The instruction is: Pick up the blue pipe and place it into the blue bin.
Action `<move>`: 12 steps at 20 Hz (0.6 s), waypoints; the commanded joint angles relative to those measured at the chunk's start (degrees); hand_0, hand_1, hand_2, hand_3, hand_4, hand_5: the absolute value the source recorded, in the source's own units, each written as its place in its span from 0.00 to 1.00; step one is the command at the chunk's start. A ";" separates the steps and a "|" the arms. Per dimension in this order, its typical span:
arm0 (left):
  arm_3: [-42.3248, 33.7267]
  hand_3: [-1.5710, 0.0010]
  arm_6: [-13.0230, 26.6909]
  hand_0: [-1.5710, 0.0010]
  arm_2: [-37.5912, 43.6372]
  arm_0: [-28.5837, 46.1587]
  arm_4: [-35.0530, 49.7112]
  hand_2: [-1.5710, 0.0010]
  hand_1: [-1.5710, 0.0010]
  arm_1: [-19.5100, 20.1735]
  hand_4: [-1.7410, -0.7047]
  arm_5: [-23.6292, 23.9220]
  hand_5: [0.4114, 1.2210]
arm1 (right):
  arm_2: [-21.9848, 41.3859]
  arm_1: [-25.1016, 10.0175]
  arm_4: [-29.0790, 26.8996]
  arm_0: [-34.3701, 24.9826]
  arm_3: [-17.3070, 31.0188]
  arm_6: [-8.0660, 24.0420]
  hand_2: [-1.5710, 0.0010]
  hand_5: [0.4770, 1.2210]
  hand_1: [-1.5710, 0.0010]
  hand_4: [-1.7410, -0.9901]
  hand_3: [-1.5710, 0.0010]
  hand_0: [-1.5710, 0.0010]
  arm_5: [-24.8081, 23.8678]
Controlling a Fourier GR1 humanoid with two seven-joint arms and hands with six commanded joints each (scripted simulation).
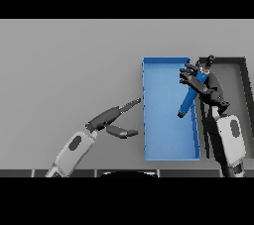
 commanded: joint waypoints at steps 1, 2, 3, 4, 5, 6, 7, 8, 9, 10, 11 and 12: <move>0.00 1.00 0.42 1.00 -0.07 -0.34 -0.10 1.00 1.00 -0.41 0.83 0.28 0.06 | 2.24 -1.59 -1.58 1.91 -0.52 0.00 0.00 0.87 0.00 0.06 0.00 0.00 -1.85; -0.03 1.00 0.64 1.00 0.36 -0.35 0.28 1.00 1.00 -0.15 0.83 0.25 0.06 | 3.29 -2.15 -2.08 3.12 -0.47 0.01 0.00 0.87 0.00 0.11 0.00 0.00 -1.69; -0.40 1.00 0.66 1.00 0.35 -0.25 0.46 1.00 1.00 -0.20 0.83 0.27 0.06 | 4.59 -1.87 -1.88 4.08 0.23 0.01 0.00 0.87 0.00 0.16 0.00 0.00 -1.58; -0.58 1.00 0.94 1.00 0.17 -0.18 0.42 1.00 1.00 -0.19 0.83 0.18 0.06 | 6.68 -3.67 -3.10 4.36 1.50 0.00 0.00 0.86 0.00 0.20 0.00 0.00 -2.70; -0.60 1.00 1.15 1.00 0.24 -0.14 0.60 1.00 1.00 -0.07 0.83 0.01 0.06 | 9.18 -5.47 -5.09 4.76 2.94 0.00 0.00 0.85 0.00 0.19 0.15 0.00 -3.92; -0.64 1.00 1.91 1.00 0.17 -0.29 0.56 1.00 1.00 -0.35 0.83 0.18 0.05 | 11.96 -6.99 -7.29 4.47 4.22 0.02 0.11 0.88 0.07 0.26 0.29 0.00 -5.92; -0.85 1.00 1.65 1.00 0.32 -0.10 0.81 1.00 1.00 0.13 0.83 -0.15 0.05 | 14.73 -8.75 -10.21 4.23 4.90 0.00 0.29 0.90 0.26 0.32 0.43 0.17 -7.70; -0.94 1.00 1.86 1.00 0.41 -0.19 0.93 1.00 1.00 0.11 0.83 -0.14 0.05 | 16.18 -9.31 -11.54 4.09 5.59 0.00 0.43 0.92 0.41 0.38 0.54 0.33 -7.97; -0.88 1.00 1.98 1.00 0.30 -0.56 0.67 1.00 1.00 -0.03 0.83 -0.05 0.05 | 19.36 -11.27 -14.92 2.60 7.24 0.00 0.55 0.94 0.52 0.46 0.63 0.47 -10.46; -1.02 1.00 2.04 1.00 0.32 -0.40 0.61 1.00 1.00 0.06 0.82 0.06 0.05 | 21.33 -12.88 -17.75 2.00 7.62 0.01 0.64 0.91 0.62 0.54 0.71 0.57 -11.02; -0.94 1.00 2.46 1.00 0.39 -0.44 0.59 1.00 1.00 0.13 0.82 0.07 0.05 | 23.54 -14.22 -18.77 0.92 8.06 0.01 0.71 0.89 0.70 0.61 0.77 0.66 -10.02; -1.16 1.00 2.74 1.00 0.39 -0.36 0.67 1.00 1.00 0.17 0.82 0.08 0.05 | 25.74 -15.47 -19.63 0.16 8.07 0.01 0.77 0.81 0.76 0.66 0.81 0.73 -9.86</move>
